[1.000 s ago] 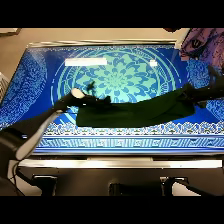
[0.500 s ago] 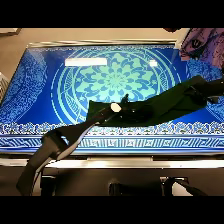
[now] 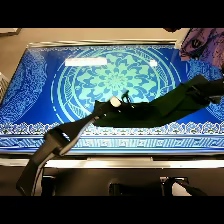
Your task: Fold the clothes and pants, and hang the long-sleeved shirts on hangers.
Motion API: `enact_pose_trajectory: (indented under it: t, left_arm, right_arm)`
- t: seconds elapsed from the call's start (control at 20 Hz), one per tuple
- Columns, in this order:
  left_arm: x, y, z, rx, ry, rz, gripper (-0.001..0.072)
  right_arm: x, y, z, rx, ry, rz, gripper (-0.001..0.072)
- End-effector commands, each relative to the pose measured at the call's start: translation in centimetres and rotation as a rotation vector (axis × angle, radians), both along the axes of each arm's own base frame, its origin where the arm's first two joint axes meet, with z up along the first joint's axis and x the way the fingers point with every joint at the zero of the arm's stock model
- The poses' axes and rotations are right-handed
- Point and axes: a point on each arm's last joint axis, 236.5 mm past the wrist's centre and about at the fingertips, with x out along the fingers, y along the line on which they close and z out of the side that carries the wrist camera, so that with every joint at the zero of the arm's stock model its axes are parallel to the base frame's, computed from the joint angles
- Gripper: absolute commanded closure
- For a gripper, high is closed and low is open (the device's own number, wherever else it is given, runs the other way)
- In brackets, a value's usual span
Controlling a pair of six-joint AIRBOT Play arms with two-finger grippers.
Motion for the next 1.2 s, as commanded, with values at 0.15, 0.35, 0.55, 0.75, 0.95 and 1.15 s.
enact_pose_trajectory:
  t: [0.15,0.35,0.55,0.75,0.95,1.15]
  left_arm:
    - [6.6,25.0,6.8,0.569,-0.174,-0.032,0.0694]
    - [7.6,36.9,15.2,0.624,-0.235,0.094,0.0693]
    - [7.9,44.1,21.0,0.625,-0.305,0.270,0.0692]
    - [7.7,48.0,22.7,0.635,-0.309,0.356,0.0692]
    - [7.6,49.0,22.6,0.641,-0.298,0.369,0.0692]
    - [7.7,49.0,22.2,0.642,-0.288,0.365,0.0692]
  right_arm:
    - [1.4,9.7,0.8,0.048,-0.041,0.083,0.0684]
    - [1.2,18.5,-0.3,0.044,-0.052,0.166,0.0684]
    - [1.2,26.0,-3.4,0.083,-0.018,0.215,0.0684]
    - [1.6,30.4,-8.0,0.096,0.040,0.226,0.0684]
    - [1.7,32.9,-12.4,0.090,0.093,0.241,0.0683]
    - [2.5,34.8,-14.1,0.141,0.094,0.223,0.0572]
